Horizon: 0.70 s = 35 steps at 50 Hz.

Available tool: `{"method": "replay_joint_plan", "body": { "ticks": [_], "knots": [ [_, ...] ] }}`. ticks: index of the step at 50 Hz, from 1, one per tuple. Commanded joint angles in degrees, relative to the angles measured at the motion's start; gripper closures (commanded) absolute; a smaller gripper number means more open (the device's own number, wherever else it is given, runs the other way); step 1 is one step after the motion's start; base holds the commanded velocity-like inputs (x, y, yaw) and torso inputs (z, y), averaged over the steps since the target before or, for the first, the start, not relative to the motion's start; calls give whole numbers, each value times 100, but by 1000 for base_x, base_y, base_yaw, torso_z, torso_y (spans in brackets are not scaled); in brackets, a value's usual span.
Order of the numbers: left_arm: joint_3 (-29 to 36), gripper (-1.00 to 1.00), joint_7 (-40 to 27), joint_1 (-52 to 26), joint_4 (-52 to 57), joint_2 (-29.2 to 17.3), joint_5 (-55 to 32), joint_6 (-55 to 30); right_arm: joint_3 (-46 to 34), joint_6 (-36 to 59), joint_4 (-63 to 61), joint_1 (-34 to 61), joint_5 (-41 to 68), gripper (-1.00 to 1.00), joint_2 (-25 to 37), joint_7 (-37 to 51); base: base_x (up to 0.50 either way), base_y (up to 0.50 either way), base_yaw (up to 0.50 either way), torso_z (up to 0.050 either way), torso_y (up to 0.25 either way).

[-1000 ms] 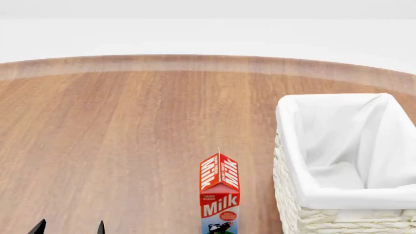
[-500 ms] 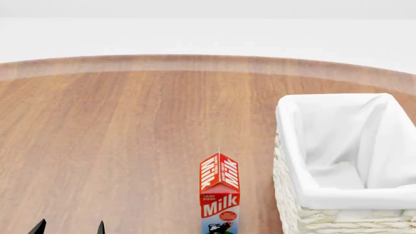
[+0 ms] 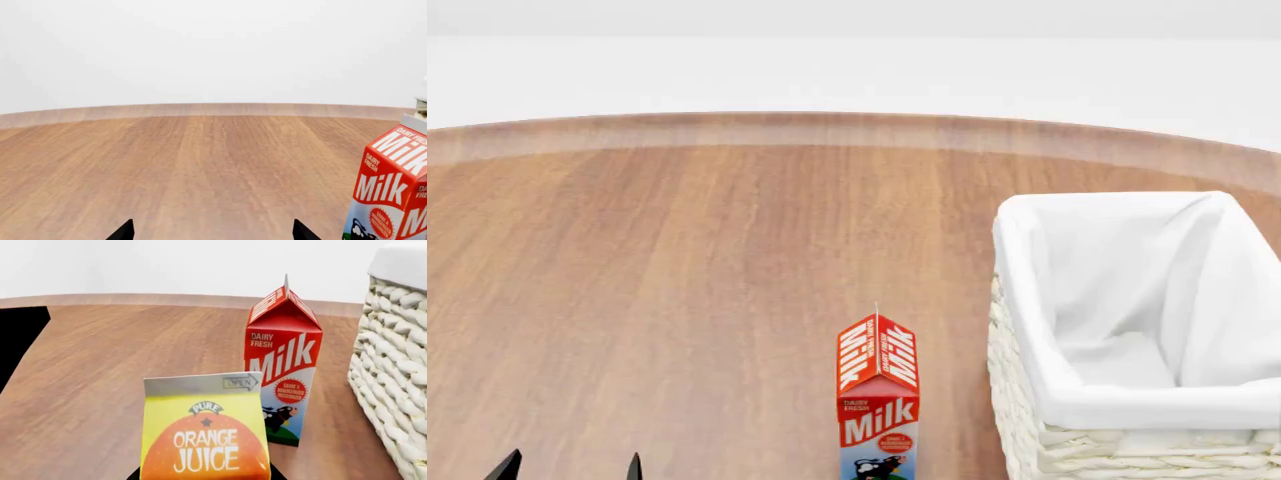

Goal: Pick up the orange juice, and put it in the basket.

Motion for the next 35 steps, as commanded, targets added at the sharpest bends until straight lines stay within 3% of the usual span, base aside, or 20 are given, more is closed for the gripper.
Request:
{"method": "replay_joint_plan", "body": {
  "ticks": [1,35],
  "knots": [
    [19,-100,-16,-5,-2,-13,-13,7,-36,-6,-33,-2,-34,100,16,8,0,0,0,0,0],
    [71,-100,-59,-20,-8,-50,-50,25,39,469,-1465,-257,202,100,413,305,0,0,0,0,0]
  ]
}}
